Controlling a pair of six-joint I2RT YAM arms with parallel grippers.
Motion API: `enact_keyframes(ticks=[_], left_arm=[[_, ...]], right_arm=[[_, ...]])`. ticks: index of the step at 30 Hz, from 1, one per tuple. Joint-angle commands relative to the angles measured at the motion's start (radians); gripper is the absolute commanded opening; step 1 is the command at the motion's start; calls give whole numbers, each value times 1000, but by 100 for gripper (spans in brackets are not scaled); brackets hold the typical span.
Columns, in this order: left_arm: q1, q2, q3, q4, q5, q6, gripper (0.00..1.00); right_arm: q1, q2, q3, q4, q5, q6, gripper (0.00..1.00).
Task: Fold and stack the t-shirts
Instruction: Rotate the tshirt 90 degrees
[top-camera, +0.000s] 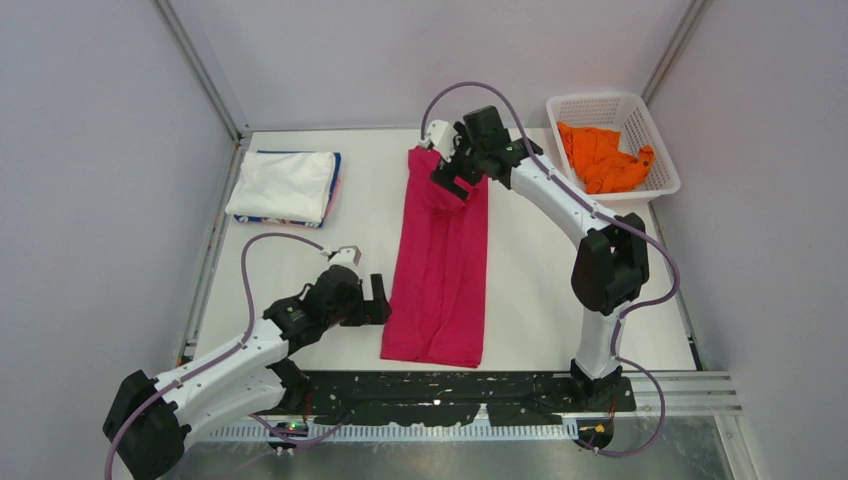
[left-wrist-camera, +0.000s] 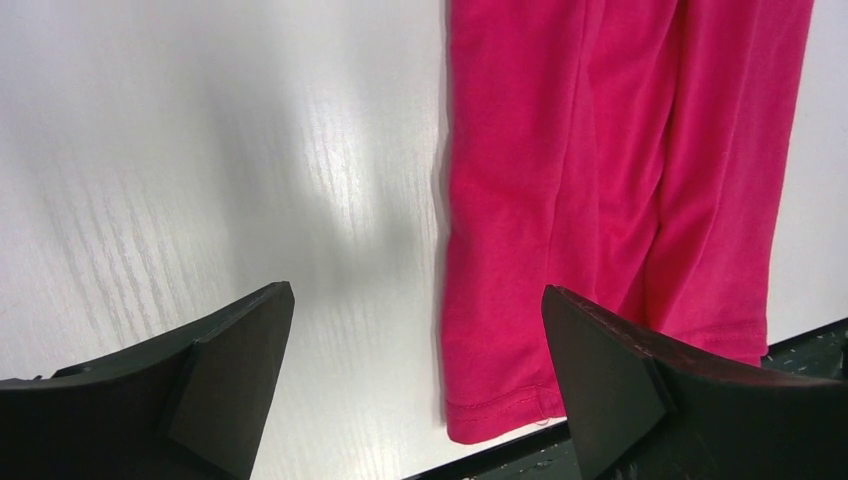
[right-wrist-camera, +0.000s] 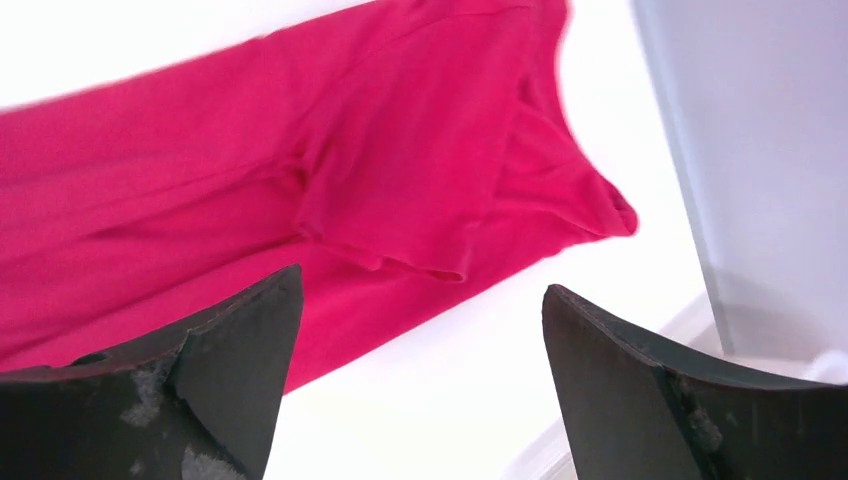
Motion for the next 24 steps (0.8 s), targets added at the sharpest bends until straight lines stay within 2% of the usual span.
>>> enact_keyframes(ticks=[1, 2, 4, 7, 9, 11, 15, 24], left_arm=[[5, -17, 38, 64, 37, 23, 100], [5, -13, 41, 67, 37, 23, 100], [5, -3, 49, 64, 37, 25, 100], [5, 16, 57, 65, 44, 27, 99], [5, 23, 56, 70, 47, 27, 100], [5, 29, 57, 76, 53, 27, 100], [5, 42, 57, 82, 60, 33, 100], [5, 57, 47, 102, 66, 39, 100]], right_arm=[[-95, 51, 83, 69, -25, 274, 98], [-126, 73, 147, 48, -39, 310, 99], [-168, 178, 260, -34, -96, 429, 94], [-226, 307, 443, -189, -178, 581, 80], [-258, 385, 557, -234, -254, 645, 75], [-273, 424, 566, -225, -312, 689, 73], [-276, 460, 576, -205, -300, 716, 72], [-276, 523, 542, -206, -303, 746, 61]])
